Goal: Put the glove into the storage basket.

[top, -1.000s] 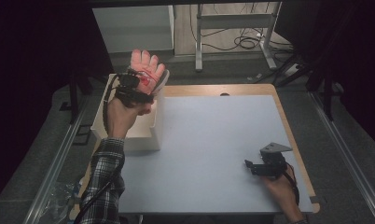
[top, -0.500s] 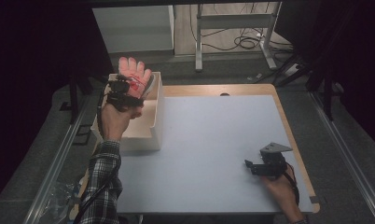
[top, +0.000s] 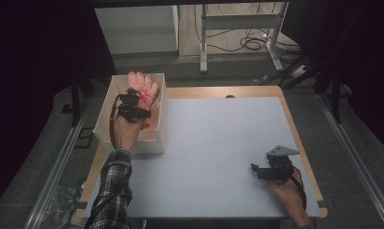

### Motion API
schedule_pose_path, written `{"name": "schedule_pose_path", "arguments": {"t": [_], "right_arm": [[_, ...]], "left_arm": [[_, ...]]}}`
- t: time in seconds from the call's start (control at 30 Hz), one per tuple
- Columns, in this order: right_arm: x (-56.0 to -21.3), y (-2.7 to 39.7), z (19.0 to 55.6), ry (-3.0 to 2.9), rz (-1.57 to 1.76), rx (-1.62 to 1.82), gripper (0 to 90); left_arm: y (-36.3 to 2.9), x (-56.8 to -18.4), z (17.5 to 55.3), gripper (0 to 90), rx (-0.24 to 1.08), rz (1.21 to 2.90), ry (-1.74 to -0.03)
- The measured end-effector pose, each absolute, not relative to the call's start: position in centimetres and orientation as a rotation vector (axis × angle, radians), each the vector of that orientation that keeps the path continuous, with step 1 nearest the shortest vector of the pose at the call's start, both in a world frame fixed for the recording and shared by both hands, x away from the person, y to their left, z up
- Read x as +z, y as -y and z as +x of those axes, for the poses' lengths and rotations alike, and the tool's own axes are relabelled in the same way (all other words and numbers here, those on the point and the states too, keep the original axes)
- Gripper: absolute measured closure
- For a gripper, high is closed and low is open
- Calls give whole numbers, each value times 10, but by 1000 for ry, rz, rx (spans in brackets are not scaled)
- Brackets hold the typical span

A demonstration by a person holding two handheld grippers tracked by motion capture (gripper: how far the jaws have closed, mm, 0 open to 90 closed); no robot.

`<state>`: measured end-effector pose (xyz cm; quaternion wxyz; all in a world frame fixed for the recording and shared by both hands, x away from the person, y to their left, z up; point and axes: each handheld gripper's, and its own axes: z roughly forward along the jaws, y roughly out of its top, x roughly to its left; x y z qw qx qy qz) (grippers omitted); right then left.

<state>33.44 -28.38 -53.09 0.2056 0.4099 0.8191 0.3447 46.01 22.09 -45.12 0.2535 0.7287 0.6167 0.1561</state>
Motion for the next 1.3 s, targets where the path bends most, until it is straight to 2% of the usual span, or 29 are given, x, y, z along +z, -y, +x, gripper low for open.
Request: {"name": "schedule_pose_path", "arguments": {"t": [0.57,1.17,1.3], "right_arm": [[-531,284,334,-2283,1142,961,212],[-531,284,334,-2282,1142,961,212],[-531,284,334,-2283,1142,961,212]], "left_arm": [[-204,-469,477,380,403,2072,-1739],[-198,-480,488,358,307,2146,-1809],[-196,-483,492,314,262,2190,-1826]]}}
